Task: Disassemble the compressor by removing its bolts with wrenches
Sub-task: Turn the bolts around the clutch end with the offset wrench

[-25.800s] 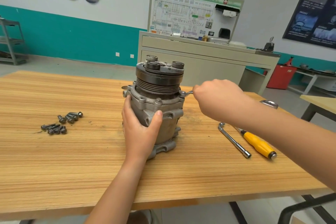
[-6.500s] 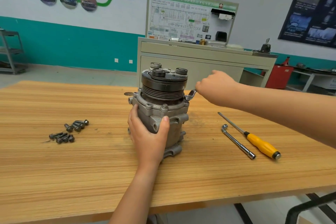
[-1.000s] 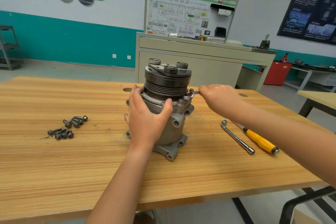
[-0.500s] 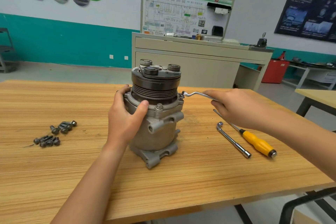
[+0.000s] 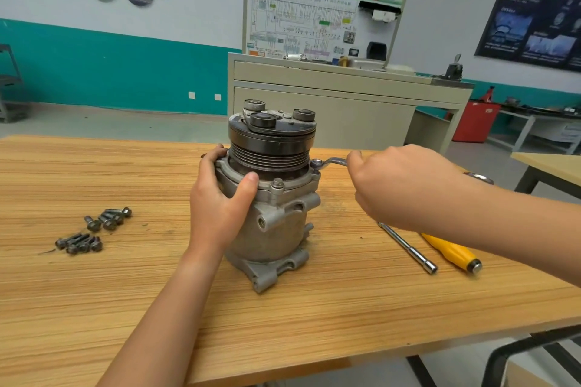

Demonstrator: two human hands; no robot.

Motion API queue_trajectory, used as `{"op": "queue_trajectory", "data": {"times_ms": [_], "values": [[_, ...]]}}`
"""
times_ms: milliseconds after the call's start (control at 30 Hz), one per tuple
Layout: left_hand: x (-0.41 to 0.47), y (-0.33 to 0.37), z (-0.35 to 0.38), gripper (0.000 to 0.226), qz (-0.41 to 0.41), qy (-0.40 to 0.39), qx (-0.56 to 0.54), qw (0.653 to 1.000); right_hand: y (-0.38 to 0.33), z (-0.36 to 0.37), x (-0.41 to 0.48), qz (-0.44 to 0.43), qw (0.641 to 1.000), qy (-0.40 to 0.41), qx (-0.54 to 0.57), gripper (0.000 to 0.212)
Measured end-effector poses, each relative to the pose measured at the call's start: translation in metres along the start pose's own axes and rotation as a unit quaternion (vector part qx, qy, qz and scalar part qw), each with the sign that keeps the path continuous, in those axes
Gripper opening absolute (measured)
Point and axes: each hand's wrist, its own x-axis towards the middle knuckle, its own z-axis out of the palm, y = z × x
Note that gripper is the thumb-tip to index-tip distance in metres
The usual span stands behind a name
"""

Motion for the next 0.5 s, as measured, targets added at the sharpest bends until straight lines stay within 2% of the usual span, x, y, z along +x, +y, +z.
{"op": "queue_trajectory", "data": {"times_ms": [133, 233, 333, 433, 500], "values": [[0.0, -0.001, 0.0, 0.063, -0.002, -0.002, -0.011, 1.0, 0.02, 0.018, 0.009, -0.013, 0.999, 0.008, 0.032, 0.019], [-0.001, -0.001, 0.0, 0.064, -0.008, -0.002, -0.023, 1.0, 0.042, 0.037, 0.031, -0.035, 0.997, 0.042, 0.051, 0.029], [-0.002, -0.001, 0.003, 0.064, -0.01, 0.004, -0.04, 0.999, 0.04, 0.056, 0.059, -0.048, 0.985, 0.135, 0.099, 0.029], [-0.002, -0.002, 0.003, 0.067, -0.014, 0.008, -0.047, 0.999, 0.016, 0.068, 0.084, -0.044, 0.943, 0.285, 0.168, 0.021], [-0.002, -0.002, 0.003, 0.069, -0.014, 0.009, -0.043, 0.999, 0.002, 0.066, 0.091, -0.052, 0.932, 0.305, 0.187, 0.029]]}}
